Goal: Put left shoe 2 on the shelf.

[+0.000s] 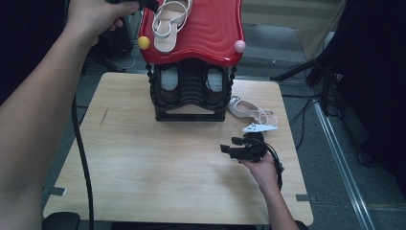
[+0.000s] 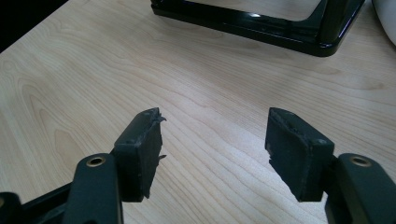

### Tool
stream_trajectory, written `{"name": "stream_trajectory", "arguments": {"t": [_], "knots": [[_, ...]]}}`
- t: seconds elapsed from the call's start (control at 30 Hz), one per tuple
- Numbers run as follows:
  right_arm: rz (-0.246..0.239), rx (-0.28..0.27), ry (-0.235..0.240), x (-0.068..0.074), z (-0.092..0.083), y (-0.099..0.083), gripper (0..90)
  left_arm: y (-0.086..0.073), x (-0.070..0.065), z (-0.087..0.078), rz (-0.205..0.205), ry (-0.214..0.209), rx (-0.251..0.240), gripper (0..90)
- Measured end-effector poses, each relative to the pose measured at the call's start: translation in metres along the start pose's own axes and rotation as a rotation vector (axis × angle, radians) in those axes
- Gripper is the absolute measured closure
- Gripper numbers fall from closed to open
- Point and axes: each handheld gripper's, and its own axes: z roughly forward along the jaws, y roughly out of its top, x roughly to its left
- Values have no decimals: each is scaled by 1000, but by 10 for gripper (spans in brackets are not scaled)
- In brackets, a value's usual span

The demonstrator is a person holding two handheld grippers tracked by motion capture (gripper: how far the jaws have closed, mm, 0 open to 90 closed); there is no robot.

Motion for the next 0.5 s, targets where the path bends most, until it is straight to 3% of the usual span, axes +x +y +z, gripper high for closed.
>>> {"name": "stream_trajectory", "arguments": {"t": [0.07,0.23,0.37,0.5], "knots": [[1,2,1,0,0,0,376,-4,4,-2,-13,-22,2,460],[24,10,-8,1,1,2,397,-12,14,-10,-19,-17,-10,451],[8,2,-3,4,2,4,427,-19,26,-15,-32,-13,-16,445],[22,3,6,4,3,5,433,-28,37,-16,-46,-17,-6,443]]}}
